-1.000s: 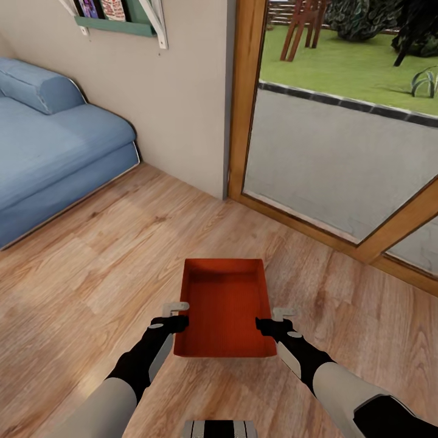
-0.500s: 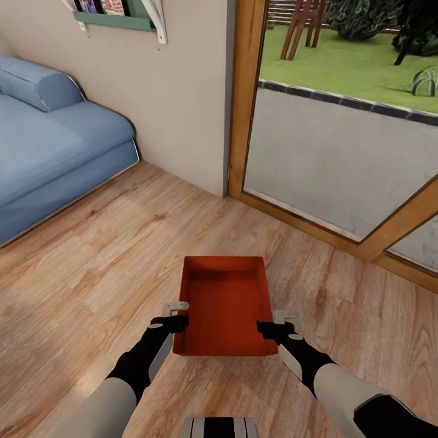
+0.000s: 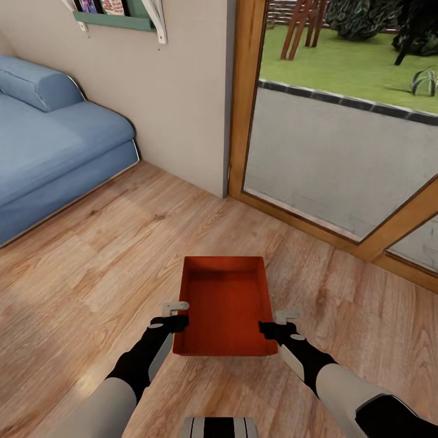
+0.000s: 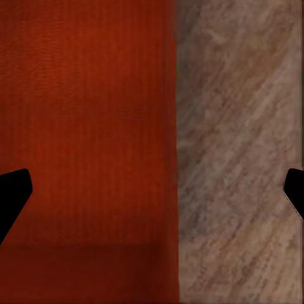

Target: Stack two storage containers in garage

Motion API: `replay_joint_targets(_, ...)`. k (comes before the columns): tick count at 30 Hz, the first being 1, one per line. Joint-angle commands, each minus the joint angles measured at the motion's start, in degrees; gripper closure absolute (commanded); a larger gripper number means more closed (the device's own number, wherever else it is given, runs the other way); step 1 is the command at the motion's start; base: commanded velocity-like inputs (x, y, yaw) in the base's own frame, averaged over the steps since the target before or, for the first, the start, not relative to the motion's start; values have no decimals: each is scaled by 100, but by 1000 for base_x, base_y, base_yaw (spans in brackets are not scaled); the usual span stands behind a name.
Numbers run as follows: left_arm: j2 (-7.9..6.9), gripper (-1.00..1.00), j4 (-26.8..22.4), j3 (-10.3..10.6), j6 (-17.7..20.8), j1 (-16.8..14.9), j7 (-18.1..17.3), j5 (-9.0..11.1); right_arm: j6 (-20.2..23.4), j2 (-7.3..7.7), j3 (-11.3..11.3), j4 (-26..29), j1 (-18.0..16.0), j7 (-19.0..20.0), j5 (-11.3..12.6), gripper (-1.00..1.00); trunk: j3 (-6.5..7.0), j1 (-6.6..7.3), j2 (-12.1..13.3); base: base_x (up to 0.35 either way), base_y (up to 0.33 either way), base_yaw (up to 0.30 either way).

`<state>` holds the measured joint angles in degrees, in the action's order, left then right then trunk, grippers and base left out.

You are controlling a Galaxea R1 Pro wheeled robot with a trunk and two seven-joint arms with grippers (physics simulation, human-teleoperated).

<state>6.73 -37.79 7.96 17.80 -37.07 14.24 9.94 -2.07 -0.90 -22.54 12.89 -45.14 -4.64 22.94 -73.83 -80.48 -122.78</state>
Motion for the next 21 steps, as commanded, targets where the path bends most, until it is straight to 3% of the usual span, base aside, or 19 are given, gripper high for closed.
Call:
replay_joint_targets(1, -5, -100, -9, 31, 22, -2, 51, 60, -21, 21, -49, -4, -4, -28, 54, -100, -3, 1, -1, 0, 0, 0)
replay_joint_targets(11, -5, -100, -1, 31, 22, -2, 49, 60, -21, 112, -65, -5, -4, -28, 60, -100, -3, 1, -1, 0, 0, 0)
replay_joint_targets(21, -5, -100, 9, 31, 22, -2, 52, 60, -21, 113, -66, -5, -4, -28, 55, -100, -183, -219, -402, 0, 0, 0)
